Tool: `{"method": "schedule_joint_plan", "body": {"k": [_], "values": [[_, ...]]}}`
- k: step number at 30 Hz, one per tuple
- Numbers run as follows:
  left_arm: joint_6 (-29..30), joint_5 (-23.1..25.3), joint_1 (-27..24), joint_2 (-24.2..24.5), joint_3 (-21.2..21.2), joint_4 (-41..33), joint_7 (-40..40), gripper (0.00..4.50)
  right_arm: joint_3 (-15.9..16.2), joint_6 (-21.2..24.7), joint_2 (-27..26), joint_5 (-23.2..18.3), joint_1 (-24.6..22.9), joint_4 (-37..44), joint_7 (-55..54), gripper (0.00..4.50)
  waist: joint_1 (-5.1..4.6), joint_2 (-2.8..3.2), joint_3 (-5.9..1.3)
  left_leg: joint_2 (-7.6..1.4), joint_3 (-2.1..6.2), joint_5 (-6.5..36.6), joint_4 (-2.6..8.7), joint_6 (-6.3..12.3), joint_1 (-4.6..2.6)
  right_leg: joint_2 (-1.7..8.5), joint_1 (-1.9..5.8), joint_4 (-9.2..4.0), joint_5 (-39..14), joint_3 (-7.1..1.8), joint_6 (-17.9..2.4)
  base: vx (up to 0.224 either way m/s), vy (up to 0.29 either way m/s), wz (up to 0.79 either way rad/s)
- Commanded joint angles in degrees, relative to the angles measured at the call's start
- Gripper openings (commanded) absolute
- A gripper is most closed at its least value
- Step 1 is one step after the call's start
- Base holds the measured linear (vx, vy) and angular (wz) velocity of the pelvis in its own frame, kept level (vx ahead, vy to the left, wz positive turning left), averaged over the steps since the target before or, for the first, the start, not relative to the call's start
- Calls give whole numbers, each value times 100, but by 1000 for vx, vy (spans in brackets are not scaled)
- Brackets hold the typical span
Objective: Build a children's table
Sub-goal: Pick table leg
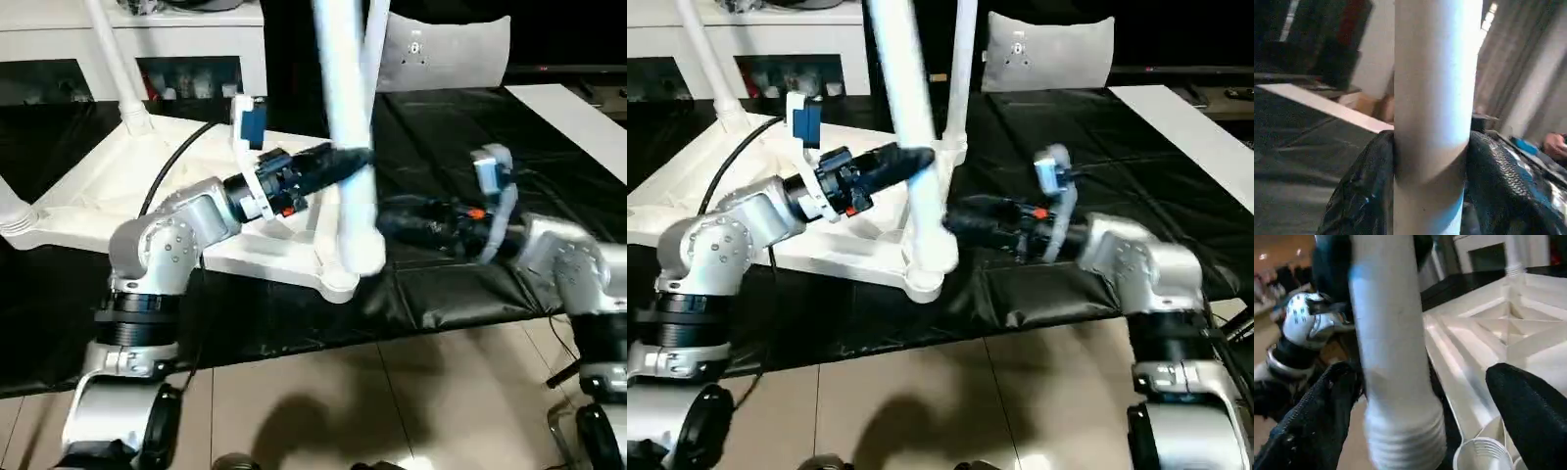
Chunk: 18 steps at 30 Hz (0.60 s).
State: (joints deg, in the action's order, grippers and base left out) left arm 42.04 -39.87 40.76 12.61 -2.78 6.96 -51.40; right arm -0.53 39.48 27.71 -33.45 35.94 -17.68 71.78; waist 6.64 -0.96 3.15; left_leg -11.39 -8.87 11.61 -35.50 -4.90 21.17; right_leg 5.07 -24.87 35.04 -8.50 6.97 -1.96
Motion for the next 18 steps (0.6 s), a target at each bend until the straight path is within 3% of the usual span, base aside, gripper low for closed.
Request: {"method": "schedule_joint_plan", "body": {"k": [1, 3, 5, 6, 10, 18], "values": [[-58, -7, -2, 34, 106, -142, -137, 189, 132, -50, 60, 100, 61, 46, 124, 450, 25, -100, -457, -92, -54, 225, 342, 380, 46, 297, 492, -432, -1784, -280, -649, 0, 0, 0], [-85, 30, -4, 8, 141, -164, -180, 189, 245, -16, -7, 114, 69, 79, 179, 412, 24, -98, -464, -94, -53, 242, 338, 374, 41, 294, 495, -429, -1771, -282, -633, 0, 0, 0], [-104, 31, -11, 10, 176, -185, -229, 189, 299, -51, -45, 141, 80, 71, 189, 409, 24, -97, -463, -94, -49, 243, 342, 359, 44, 295, 497, -430, -1796, -279, -620, 0, 0, 0], [-125, 21, -30, 41, 241, -225, -337, 189, 372, -98, -81, 175, 107, 30, 224, 383, 23, -100, -461, -94, -50, 249, 344, 361, 43, 296, 494, -435, -1813, -279, -617, 0, 0, 0], [-185, 79, -52, 73, 357, -259, -442, 189, 534, -129, -75, 207, 162, -3, 449, 353, 19, -87, -466, -108, -44, 251, 345, 354, 46, 300, 496, -411, -1701, -288, -667, 0, 0, 0], [-313, 193, -41, 42, 377, -158, -359, 189, 611, -185, -122, 272, 141, -28, 457, 284, 22, -80, -469, -104, -45, 247, 343, 333, 42, 297, 499, -415, -1696, -288, -660, 0, 0, 0]]}}
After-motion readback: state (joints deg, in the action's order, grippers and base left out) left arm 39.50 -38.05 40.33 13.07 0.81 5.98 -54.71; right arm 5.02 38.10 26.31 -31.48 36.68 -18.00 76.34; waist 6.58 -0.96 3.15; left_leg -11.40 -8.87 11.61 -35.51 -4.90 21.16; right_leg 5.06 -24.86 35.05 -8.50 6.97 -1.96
